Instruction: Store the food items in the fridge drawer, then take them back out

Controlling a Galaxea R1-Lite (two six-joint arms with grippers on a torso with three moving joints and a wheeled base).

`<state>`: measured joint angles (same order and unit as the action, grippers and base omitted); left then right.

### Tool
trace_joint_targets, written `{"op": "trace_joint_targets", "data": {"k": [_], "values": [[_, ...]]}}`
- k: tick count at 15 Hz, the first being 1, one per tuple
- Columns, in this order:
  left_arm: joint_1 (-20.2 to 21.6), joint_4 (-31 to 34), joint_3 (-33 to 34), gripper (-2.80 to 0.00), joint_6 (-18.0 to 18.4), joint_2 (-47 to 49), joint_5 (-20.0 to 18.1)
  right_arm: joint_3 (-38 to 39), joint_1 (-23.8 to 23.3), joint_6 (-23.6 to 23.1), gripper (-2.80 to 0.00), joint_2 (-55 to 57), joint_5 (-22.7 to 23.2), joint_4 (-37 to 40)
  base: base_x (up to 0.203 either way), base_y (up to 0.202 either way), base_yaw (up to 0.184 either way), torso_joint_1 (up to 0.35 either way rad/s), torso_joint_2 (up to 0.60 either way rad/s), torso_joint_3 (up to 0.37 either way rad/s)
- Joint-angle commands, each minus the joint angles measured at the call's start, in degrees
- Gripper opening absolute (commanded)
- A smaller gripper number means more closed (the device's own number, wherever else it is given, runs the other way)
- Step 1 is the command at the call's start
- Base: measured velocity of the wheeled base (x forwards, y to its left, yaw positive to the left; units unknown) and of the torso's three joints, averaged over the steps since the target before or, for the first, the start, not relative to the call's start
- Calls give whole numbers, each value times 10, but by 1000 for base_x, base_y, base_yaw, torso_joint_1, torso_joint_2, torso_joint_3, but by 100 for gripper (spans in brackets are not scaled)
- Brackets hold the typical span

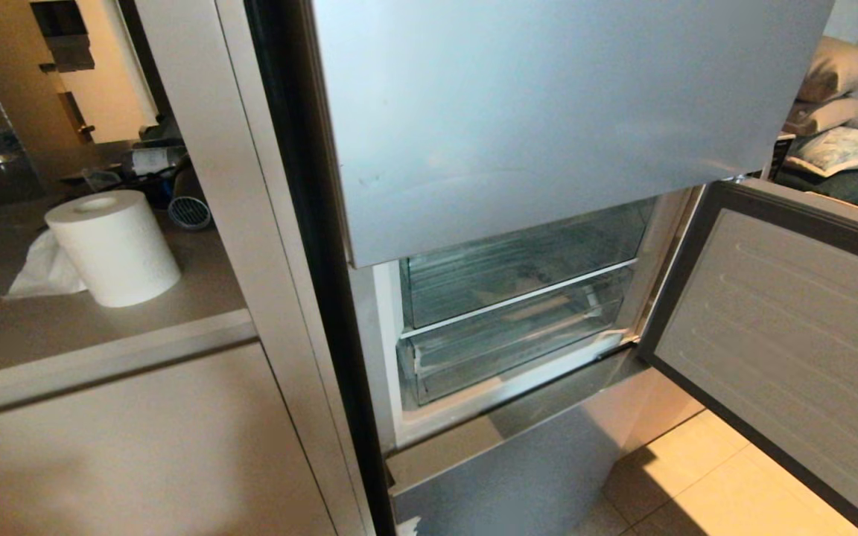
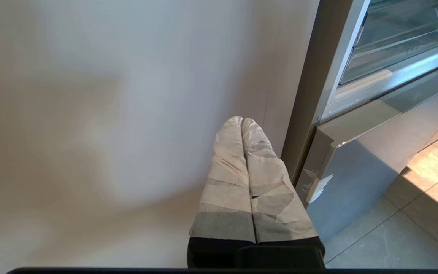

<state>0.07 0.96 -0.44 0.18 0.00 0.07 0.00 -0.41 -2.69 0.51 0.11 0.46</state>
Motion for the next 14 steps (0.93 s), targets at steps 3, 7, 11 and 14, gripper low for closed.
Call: {"op": "trace_joint_targets", "data": {"k": [3,7,11,14], "values": [[0,-1,0,-280,-1,0,0,0,0,2,-280,-5,0,1,0,0,0,0,0,0],[0,-1,0,-280,-2,0,0,0,0,12,-280,-5,-1,0,0,0,0,0,0,0],[0,-1,0,-280,-2,0,0,0,0,12,-280,-5,-1,0,-150,0,1,3,2,1],[0,-1,0,-280,-2,0,0,0,0,12,-280,-5,-1,0,-196,0,4,1,5,0]]}}
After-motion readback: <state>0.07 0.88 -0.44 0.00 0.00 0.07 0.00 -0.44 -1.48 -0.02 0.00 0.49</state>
